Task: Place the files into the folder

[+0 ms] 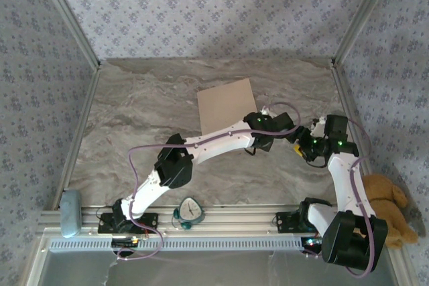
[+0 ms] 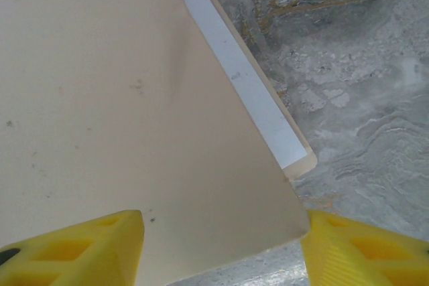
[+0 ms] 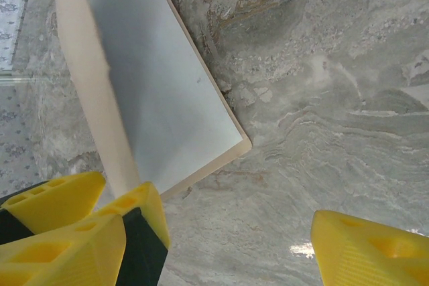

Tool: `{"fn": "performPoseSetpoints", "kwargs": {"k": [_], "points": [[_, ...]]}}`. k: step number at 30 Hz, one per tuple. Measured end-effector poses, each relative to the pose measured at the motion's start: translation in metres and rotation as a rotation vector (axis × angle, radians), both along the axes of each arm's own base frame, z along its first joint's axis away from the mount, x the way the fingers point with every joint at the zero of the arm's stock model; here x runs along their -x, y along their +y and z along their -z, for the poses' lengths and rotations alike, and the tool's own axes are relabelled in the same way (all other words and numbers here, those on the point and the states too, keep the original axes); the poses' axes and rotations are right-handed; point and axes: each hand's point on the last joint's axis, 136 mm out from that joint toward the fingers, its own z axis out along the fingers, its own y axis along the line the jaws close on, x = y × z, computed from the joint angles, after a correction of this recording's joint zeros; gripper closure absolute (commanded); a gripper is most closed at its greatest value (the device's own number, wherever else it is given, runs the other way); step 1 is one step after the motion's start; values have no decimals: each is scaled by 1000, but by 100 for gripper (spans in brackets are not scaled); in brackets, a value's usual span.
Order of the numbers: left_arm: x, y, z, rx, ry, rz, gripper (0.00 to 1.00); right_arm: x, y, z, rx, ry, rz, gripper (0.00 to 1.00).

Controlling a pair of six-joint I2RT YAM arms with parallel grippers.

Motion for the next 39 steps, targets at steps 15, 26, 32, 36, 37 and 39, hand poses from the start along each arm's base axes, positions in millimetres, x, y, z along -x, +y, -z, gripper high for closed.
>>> {"fn": "performPoseSetpoints", "kwargs": {"k": [15, 26, 32, 36, 37, 39], "points": [[1, 25, -86, 172, -82, 8, 13, -8, -2, -8, 23, -43, -1, 22], [-31, 139, -137, 190, -330, -102, 0, -35, 25, -71, 162, -344, -129, 6], [-53, 246, -133, 75, -479, -279, 0, -50, 16, -71, 283, -379, -115, 0], [-54, 326, -111, -1, -526, -419, 0, -62, 1, -63, 366, -399, -68, 0], [-52, 348, -104, -20, -542, -455, 0, -63, -2, -59, 387, -404, -55, 0], [-44, 382, -89, -54, -571, -503, 0, -66, -11, -50, 431, -407, -29, 0]]}}
